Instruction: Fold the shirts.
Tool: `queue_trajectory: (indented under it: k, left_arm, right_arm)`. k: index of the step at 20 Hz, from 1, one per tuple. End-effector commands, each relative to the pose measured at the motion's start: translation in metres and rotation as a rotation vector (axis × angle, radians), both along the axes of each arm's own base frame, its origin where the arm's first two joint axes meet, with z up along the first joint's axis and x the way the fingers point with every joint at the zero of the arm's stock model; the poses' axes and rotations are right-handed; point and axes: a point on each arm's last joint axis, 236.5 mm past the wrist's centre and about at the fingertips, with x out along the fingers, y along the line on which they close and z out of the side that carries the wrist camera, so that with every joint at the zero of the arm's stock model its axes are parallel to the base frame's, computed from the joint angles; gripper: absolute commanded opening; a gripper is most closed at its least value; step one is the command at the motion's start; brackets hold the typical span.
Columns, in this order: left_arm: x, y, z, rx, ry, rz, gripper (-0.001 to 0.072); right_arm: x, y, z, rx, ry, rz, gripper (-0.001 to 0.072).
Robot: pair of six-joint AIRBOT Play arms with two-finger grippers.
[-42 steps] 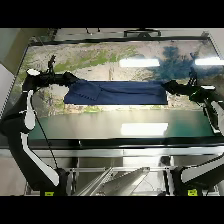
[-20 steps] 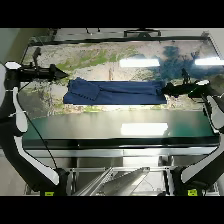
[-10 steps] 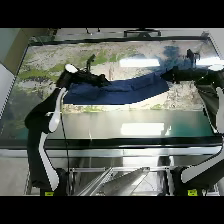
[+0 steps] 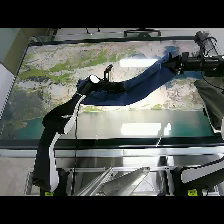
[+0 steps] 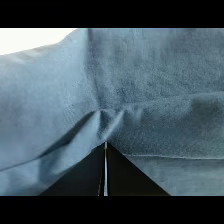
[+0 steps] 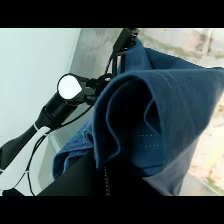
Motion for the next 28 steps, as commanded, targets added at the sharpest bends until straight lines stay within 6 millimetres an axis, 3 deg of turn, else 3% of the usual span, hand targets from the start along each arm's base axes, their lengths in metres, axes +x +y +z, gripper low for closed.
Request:
queue_trajectory:
  k: [1, 3, 5, 7, 9, 11, 12, 15, 16, 17, 18, 20, 22, 23, 24, 28]
  left_arm:
    - [-0.016, 0.01, 0.044, -0.051, 0.055, -0.124, 0.0002]
    - [-0.024, 0.04, 0.108, -0.149, 0.07, -0.18, 0.0001]
    - [-0.019, 0.087, 0.18, -0.27, 0.026, -0.138, 0.0002]
    - [-0.014, 0.143, 0.249, -0.367, -0.078, -0.075, 0.0001]
    - [-0.017, 0.193, 0.295, -0.378, -0.173, -0.027, 0.0002]
    - [-0.025, 0.224, 0.323, -0.35, -0.257, -0.001, 0.0002]
    - [-0.03, 0.232, 0.332, -0.332, -0.295, -0.006, 0.0002]
    - [-0.041, 0.239, 0.332, -0.268, -0.324, -0.033, 0.0002]
    - [-0.045, 0.236, 0.33, -0.269, -0.312, -0.053, 0.0002]
    - [-0.047, 0.232, 0.329, -0.269, -0.307, -0.065, 0.0002]
    - [-0.047, 0.228, 0.327, -0.269, -0.304, -0.072, 0.0002]
    - [-0.051, 0.221, 0.328, -0.273, -0.3, -0.09, 0.0002]
    - [-0.054, 0.217, 0.327, -0.273, -0.295, -0.104, 0.0002]
    - [-0.055, 0.216, 0.327, -0.275, -0.293, -0.108, 0.0002]
    - [-0.055, 0.215, 0.327, -0.275, -0.291, -0.11, 0.0002]
    - [-0.057, 0.216, 0.327, -0.277, -0.271, -0.109, 0.0002]
  right_arm:
    - [-0.001, 0.015, 0.006, 0.009, -0.012, 0.015, 0.0015]
    - [0.006, 0.037, 0.005, 0.002, -0.025, 0.012, 0.0016]
    - [0.018, 0.078, 0.0, -0.004, -0.04, 0.003, 0.0016]
    - [0.023, 0.143, -0.012, -0.01, -0.053, 0.011, 0.0016]
    - [0.022, 0.226, -0.026, 0.018, -0.084, 0.011, 0.0016]
    - [0.013, 0.31, -0.047, 0.051, -0.135, -0.021, 0.0016]
    - [0.011, 0.345, -0.07, 0.028, -0.158, -0.072, 0.0016]
    - [-0.003, 0.408, -0.159, -0.105, -0.151, -0.215, 0.0042]
    - [-0.012, 0.425, -0.177, -0.103, -0.132, -0.211, 0.0312]
    - [-0.019, 0.44, -0.181, -0.08, -0.134, -0.186, 0.0617]
    - [-0.024, 0.453, -0.174, -0.038, -0.155, -0.147, 0.0695]
    - [-0.035, 0.461, -0.141, 0.055, -0.223, -0.051, 0.0695]
    - [-0.033, 0.447, -0.111, 0.075, -0.309, 0.032, 0.0678]
    - [-0.032, 0.435, -0.1, 0.071, -0.318, 0.079, 0.0562]
    - [-0.032, 0.416, -0.089, 0.064, -0.3, 0.134, 0.0499]
    - [-0.044, 0.34, -0.068, -0.017, -0.199, 0.326, 0.0501]
